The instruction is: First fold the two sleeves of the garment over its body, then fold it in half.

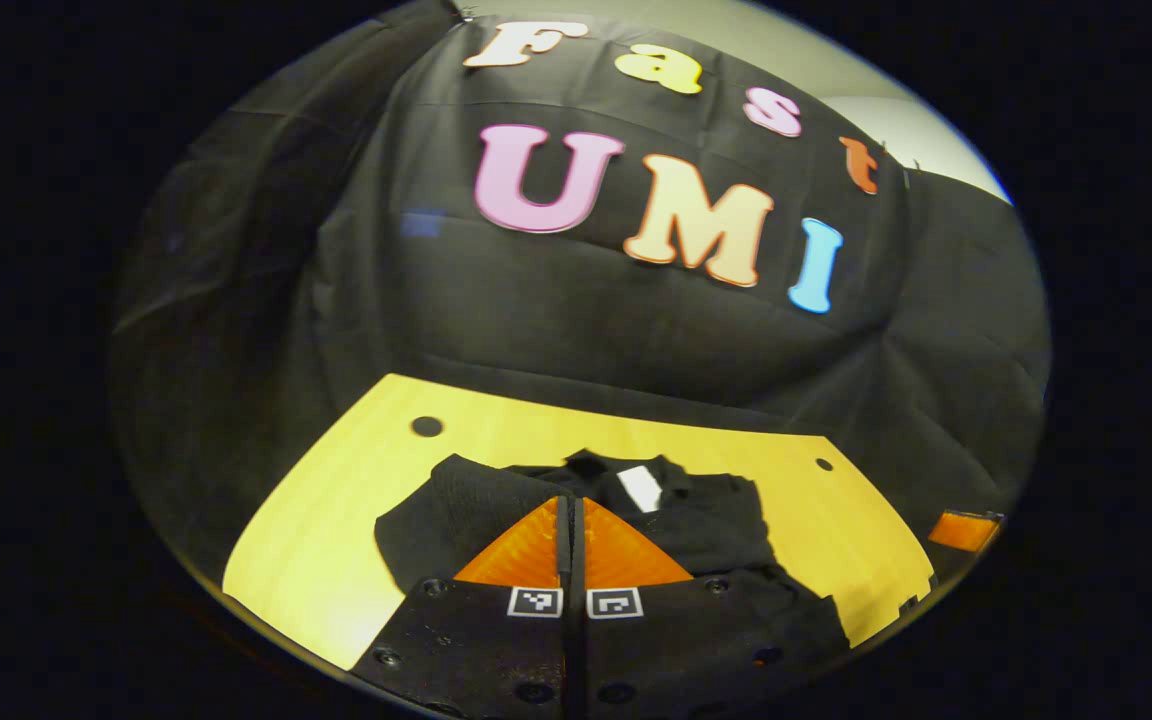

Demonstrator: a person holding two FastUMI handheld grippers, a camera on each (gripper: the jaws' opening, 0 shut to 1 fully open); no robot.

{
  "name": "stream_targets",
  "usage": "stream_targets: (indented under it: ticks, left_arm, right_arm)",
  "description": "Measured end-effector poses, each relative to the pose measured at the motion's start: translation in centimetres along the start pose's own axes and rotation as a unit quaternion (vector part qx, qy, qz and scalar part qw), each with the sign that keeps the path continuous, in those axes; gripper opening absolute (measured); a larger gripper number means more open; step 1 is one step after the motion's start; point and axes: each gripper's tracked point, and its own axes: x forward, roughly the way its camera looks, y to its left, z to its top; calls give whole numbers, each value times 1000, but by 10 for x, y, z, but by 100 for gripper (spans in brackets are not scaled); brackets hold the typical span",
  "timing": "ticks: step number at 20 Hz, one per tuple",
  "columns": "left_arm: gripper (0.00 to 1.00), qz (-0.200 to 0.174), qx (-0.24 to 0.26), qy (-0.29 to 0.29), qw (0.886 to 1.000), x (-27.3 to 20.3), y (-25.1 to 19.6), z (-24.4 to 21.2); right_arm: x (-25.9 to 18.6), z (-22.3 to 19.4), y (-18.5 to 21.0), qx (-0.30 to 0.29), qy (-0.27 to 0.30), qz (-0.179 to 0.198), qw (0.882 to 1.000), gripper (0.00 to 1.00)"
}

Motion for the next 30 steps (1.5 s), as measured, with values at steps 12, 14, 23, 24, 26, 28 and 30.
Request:
stream_targets:
  ticks: [12, 14, 23, 24, 26, 28, 30]
  left_arm:
    - [0, -155, 25, 69, 985, 99, -186, -56]
    - [0, -157, 36, 79, 984, 112, -197, -66]
    - [95, -113, 41, 78, 990, 115, -197, -75]
    - [95, -110, 37, 75, 990, 105, -191, -73]
    - [95, -90, 45, 68, 993, 82, -170, -74]
    - [95, -60, 67, 66, 994, 53, -140, -81]
    - [95, -29, 85, 73, 993, 21, -109, -95]
  right_arm:
    - [-31, -38, -50, 44, 12, -51, 998, 94]
    - [-29, -50, -54, 49, 19, -56, 997, 98]
    - [-18, -84, -66, 49, 34, -59, 996, 98]
    - [-17, -85, -66, 48, 38, -56, 997, 98]
    - [-16, -93, -67, 43, 49, -48, 997, 98]
    - [-21, -112, -71, 32, 64, -40, 997, 98]
    - [-28, -123, -74, 16, 75, -31, 997, 98]
